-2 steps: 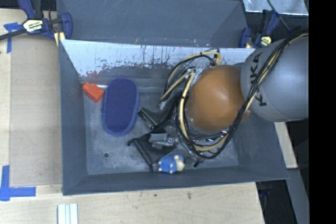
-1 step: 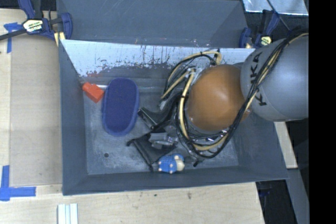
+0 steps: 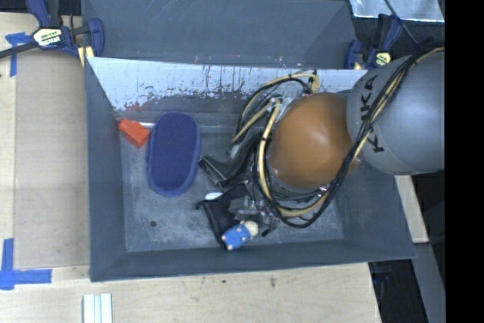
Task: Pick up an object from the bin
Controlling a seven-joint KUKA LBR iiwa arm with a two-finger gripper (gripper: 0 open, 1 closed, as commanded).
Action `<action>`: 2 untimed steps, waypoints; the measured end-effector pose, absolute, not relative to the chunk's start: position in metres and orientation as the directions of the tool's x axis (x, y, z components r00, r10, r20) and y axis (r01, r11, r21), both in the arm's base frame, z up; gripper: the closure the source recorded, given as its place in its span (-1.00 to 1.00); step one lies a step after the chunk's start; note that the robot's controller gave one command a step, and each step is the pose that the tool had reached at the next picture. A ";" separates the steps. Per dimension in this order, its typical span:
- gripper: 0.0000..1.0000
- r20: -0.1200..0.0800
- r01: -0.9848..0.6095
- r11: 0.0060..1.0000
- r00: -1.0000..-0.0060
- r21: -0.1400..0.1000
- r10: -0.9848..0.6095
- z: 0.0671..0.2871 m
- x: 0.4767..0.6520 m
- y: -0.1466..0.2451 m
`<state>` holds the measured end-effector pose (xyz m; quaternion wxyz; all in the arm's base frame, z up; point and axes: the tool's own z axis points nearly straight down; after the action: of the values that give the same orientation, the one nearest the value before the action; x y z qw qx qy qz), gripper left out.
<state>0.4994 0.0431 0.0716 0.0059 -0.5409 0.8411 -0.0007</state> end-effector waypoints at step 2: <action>1.00 -0.004 -0.907 0.420 -0.420 -0.004 -0.907 0.134 0.502 0.044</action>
Offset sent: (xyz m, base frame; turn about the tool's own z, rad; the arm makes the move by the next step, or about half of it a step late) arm 0.0001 0.0001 0.0397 0.0000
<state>0.5020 0.0437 0.1339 0.0027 -0.5383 0.8428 -0.0005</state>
